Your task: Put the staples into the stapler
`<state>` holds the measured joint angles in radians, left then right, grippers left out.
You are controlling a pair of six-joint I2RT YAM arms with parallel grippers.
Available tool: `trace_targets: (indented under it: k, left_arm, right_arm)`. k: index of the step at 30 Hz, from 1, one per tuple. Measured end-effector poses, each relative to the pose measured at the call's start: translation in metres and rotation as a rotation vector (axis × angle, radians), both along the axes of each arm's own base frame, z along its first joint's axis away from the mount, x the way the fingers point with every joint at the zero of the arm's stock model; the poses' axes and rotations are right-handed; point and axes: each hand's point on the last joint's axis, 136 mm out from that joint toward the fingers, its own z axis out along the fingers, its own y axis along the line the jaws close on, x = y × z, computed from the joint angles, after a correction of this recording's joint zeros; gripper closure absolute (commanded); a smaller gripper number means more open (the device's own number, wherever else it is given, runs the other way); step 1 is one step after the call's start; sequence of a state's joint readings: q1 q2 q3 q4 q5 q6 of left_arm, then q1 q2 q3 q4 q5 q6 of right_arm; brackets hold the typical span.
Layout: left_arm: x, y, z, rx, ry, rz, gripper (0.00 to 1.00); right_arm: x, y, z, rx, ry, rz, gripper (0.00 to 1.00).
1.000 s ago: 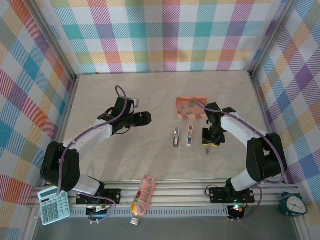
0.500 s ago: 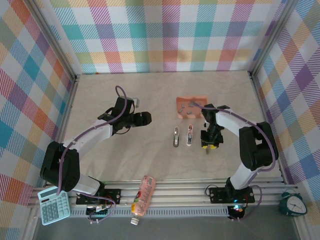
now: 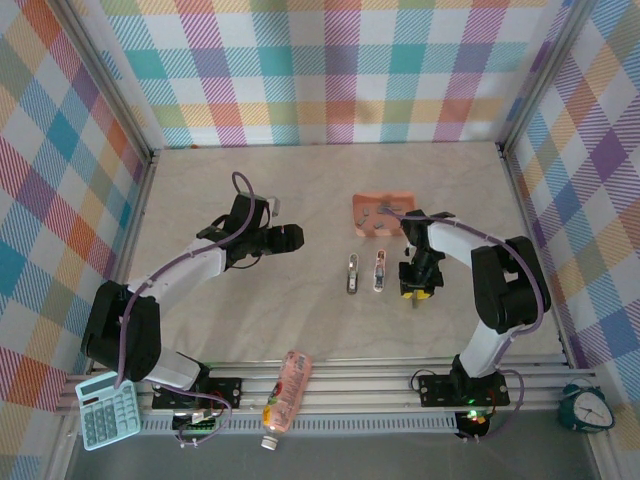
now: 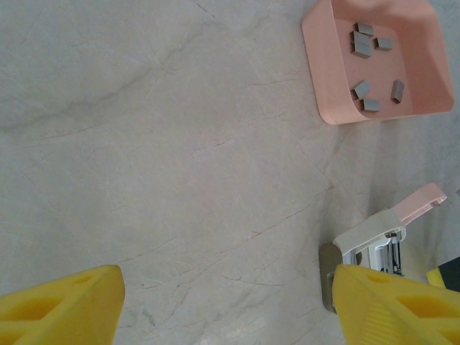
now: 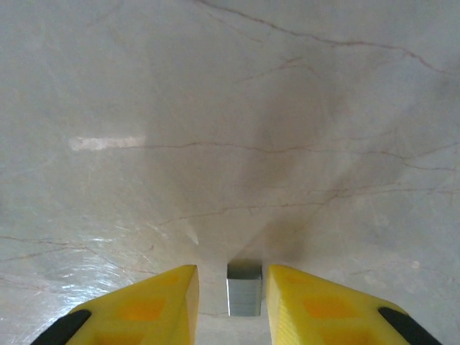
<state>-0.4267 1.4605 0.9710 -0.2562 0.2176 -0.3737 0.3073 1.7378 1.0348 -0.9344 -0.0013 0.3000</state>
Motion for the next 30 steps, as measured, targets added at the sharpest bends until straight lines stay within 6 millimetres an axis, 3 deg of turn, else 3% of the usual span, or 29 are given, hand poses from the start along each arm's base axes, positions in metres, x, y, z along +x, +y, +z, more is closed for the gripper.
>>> trace_targets:
  k: [21,30]
  left_arm:
    - [-0.001,-0.001,-0.001,-0.006,0.007,-0.006,0.24]
    - [-0.002,-0.004,-0.001,-0.019,0.014,-0.016,0.24]
  right_arm:
    - [-0.006,-0.002,-0.005,-0.009,0.018,-0.015,0.74]
    - [-0.010,-0.004,-0.005,-0.017,0.016,-0.031,0.83]
